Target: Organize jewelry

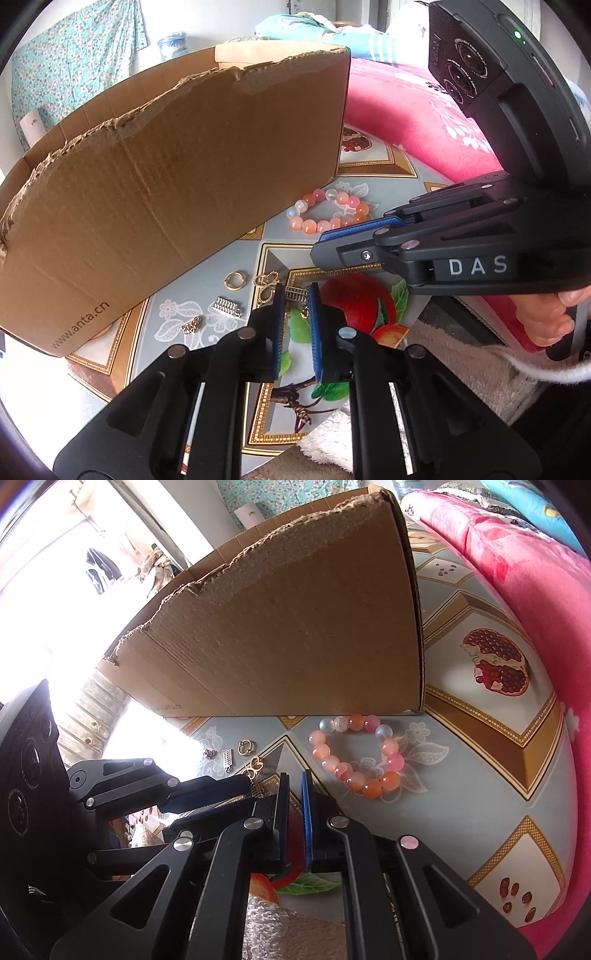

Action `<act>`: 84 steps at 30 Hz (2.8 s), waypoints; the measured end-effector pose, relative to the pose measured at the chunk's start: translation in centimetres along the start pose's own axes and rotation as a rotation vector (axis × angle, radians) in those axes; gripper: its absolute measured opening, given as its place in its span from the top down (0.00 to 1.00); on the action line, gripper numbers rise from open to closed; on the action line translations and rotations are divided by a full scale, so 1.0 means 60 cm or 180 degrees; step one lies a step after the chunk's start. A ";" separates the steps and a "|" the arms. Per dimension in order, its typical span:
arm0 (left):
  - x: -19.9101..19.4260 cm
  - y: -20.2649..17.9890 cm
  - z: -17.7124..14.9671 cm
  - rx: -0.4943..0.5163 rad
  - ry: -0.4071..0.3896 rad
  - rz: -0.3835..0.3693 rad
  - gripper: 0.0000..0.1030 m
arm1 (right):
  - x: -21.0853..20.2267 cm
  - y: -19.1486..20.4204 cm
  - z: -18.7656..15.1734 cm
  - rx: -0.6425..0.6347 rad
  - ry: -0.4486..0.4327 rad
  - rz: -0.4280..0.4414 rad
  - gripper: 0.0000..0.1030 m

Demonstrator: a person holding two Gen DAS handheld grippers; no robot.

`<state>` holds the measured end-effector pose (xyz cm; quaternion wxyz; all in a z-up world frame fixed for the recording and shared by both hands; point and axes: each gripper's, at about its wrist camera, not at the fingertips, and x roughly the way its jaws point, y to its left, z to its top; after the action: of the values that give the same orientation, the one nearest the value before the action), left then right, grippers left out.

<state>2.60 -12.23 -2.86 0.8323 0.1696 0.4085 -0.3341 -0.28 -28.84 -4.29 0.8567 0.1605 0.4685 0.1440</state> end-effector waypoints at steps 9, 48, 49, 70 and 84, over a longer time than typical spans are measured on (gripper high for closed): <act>-0.023 0.023 -0.005 -0.0144 -0.0052 -0.0153 1.00 | -0.001 0.008 0.001 -0.0026 -0.0007 -0.0008 0.93; -0.032 0.044 -0.015 -0.0118 -0.0073 -0.0083 0.91 | -0.002 0.132 0.001 -0.0825 0.0122 -0.0080 0.96; -0.031 0.043 -0.015 -0.0106 -0.0074 -0.0089 0.91 | -0.004 0.131 0.003 -0.0785 0.0103 -0.0048 0.96; -0.034 -0.007 -0.027 0.0414 -0.0188 0.0030 0.74 | 0.013 0.135 0.020 -0.0776 0.0200 0.0311 0.96; -0.046 0.002 -0.028 0.0370 -0.0263 -0.0024 1.00 | 0.012 0.140 0.011 -0.0849 0.0253 0.0349 0.96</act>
<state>0.51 -10.08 -1.68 0.8360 0.2022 0.3543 -0.3671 -0.14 -21.00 -1.05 0.8420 0.0647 0.4694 0.2579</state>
